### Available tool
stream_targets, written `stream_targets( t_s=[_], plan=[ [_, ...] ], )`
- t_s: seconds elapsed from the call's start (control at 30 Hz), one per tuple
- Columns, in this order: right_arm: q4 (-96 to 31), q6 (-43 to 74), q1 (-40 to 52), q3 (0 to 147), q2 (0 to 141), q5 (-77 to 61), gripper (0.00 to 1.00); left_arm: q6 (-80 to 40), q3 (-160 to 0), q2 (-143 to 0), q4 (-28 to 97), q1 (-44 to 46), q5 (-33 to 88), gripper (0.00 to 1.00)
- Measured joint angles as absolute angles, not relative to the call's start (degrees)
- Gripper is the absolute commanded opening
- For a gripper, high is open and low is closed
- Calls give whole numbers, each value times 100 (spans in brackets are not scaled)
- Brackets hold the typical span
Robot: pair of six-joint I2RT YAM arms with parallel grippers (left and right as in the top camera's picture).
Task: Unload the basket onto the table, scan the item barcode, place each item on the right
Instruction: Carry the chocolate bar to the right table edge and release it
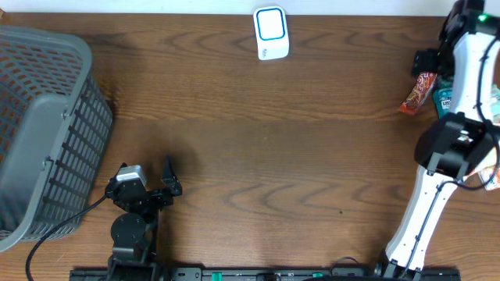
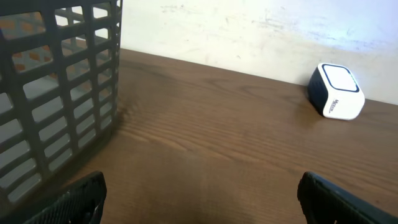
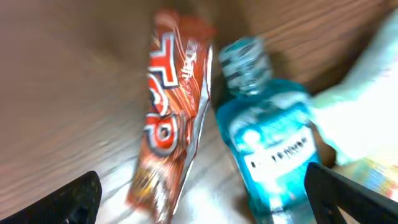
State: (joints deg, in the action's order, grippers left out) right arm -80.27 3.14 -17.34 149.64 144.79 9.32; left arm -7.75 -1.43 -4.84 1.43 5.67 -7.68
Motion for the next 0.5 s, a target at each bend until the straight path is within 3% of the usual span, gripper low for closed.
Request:
stream_targets(
  t_s=[0.5],
  plan=[
    [-8134,1070,-1072,15113,11500,-768,99,-775,-143,-484,143,567,-766,98]
  ],
)
